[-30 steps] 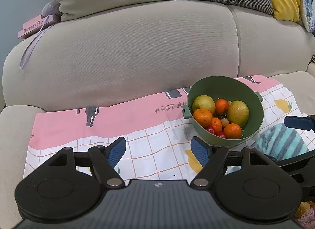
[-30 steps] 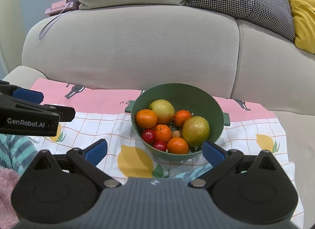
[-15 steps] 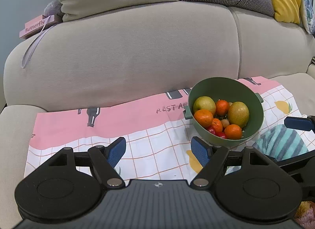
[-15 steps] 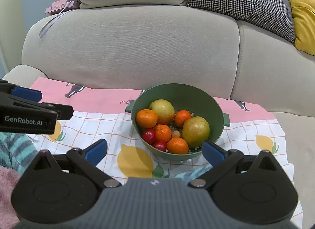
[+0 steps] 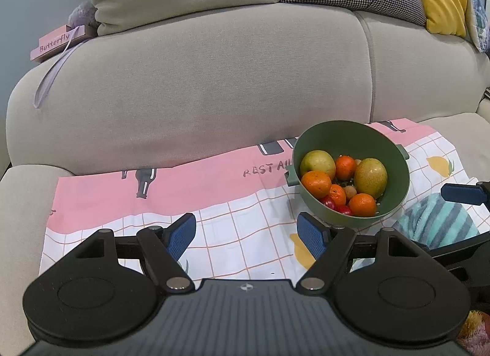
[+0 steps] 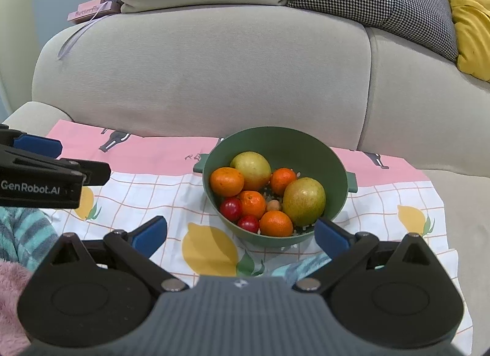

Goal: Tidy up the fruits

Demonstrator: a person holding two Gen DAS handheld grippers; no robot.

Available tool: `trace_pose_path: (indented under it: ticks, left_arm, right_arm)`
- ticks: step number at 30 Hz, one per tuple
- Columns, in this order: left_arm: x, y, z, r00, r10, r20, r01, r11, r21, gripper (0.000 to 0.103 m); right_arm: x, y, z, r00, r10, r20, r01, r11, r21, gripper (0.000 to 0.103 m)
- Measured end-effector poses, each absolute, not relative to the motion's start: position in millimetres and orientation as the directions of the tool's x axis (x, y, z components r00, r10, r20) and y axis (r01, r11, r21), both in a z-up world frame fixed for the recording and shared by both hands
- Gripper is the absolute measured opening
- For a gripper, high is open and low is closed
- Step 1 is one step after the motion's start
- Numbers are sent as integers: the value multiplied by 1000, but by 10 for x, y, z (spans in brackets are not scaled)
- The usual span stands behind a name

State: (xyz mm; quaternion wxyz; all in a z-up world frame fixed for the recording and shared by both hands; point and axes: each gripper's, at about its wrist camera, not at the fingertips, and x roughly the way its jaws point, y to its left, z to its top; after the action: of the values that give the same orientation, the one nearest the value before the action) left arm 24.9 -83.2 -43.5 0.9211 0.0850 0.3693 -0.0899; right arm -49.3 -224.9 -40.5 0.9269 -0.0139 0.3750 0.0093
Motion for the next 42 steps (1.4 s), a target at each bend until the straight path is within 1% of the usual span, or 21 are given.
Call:
trace_pose_path:
  ticks: [25, 42]
  left_arm:
    - [228, -790, -379, 732, -98, -675, 228, 968, 107, 88]
    - [224, -807, -383, 728, -101, -678, 233, 967, 106, 88]
  right_arm:
    - [-495, -2228, -417, 714, -5, -700, -10, 1000, -17, 99]
    - [-503, -2230, -428, 711, -5, -703, -8, 1000, -15, 99]
